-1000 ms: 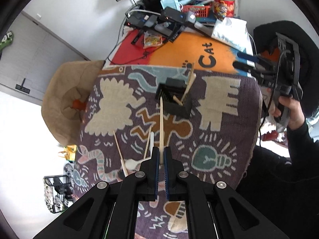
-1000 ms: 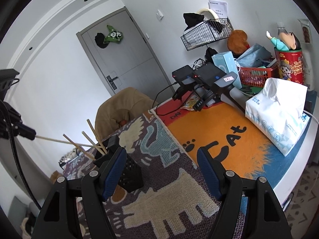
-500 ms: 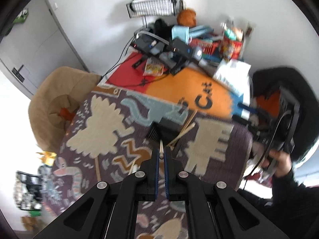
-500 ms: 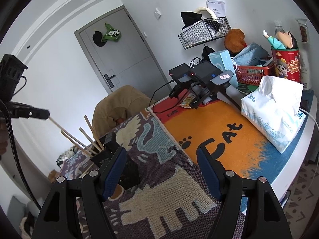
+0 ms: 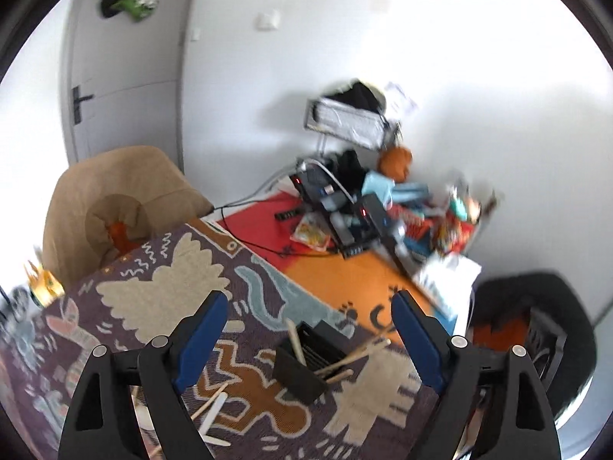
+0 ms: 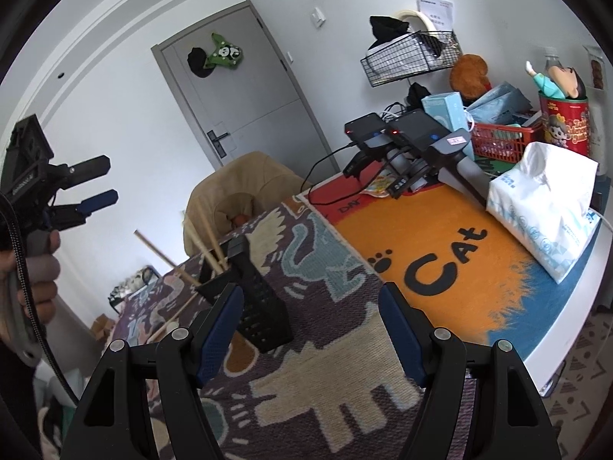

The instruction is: Organize utensils

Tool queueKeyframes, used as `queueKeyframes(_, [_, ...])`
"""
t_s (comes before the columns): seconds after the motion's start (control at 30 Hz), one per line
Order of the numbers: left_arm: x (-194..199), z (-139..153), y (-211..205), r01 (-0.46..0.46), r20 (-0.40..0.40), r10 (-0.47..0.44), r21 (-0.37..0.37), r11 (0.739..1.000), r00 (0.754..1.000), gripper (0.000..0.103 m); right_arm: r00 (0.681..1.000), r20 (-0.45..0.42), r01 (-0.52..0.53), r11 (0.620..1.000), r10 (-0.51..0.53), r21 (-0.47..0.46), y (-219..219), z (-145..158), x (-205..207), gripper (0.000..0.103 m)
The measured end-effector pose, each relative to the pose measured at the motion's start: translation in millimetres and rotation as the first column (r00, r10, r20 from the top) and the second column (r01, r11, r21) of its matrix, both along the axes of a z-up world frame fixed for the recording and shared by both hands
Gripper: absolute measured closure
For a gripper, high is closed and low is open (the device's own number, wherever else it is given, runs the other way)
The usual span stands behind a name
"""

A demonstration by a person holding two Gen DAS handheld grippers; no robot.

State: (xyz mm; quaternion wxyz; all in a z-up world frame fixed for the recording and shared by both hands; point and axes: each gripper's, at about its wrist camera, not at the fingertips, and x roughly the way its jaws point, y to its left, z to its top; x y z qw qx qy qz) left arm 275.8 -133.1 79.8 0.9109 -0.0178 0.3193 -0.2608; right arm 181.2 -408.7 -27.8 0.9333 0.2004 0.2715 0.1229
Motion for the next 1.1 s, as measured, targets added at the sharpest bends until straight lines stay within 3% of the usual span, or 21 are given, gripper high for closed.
queueKeyframes(0.1, [-2.1,-7.5,17.3,-0.049,0.024,0.05,-0.025,0.998,0.998,0.016,1.0,-0.007,-0.007,1.0,0.007,-0.013,10.6,1.9,0.3,0.029])
queueKeyframes(0.23, [-11.0,-16.1,38.5,-0.115,0.079,0.115,-0.009,0.993,0.99,0.015,1.0,-0.01,0.0,1.0,0.0,-0.017,23.3,5.4,-1.7,0.017])
queueKeyframes(0.37, [-25.2,-23.2,69.2,-0.183,0.118,0.187,-0.04,0.982,0.975,0.005,1.0,-0.008,-0.017,0.999,0.017,-0.036,40.4,9.4,-5.3,0.008])
queueKeyframes(0.57, [-56.4,-34.1,109.3,-0.255,0.16,0.263,-0.07,0.964,0.951,0.001,0.998,-0.005,-0.058,0.994,0.058,-0.097,70.3,12.4,-9.1,0.008])
queueKeyframes(0.8, [-83.0,-61.0,158.4,-0.324,0.103,0.335,-0.108,0.94,0.937,0.001,0.994,-0.004,-0.11,0.983,0.11,-0.146,104.8,7.0,-11.4,0.008])
queueKeyframes(0.93, [-91.6,-77.5,175.9,-0.354,0.078,0.361,-0.095,0.931,0.929,0.001,0.99,-0.013,-0.138,0.977,0.137,-0.162,121.7,2.2,-10.3,0.008])
queueKeyframes(1.1, [-99.1,-100.8,199.4,-0.385,0.031,0.389,-0.096,0.918,0.921,0.01,0.984,-0.028,-0.18,0.966,0.178,-0.185,143.1,-4.4,-7.6,0.008])
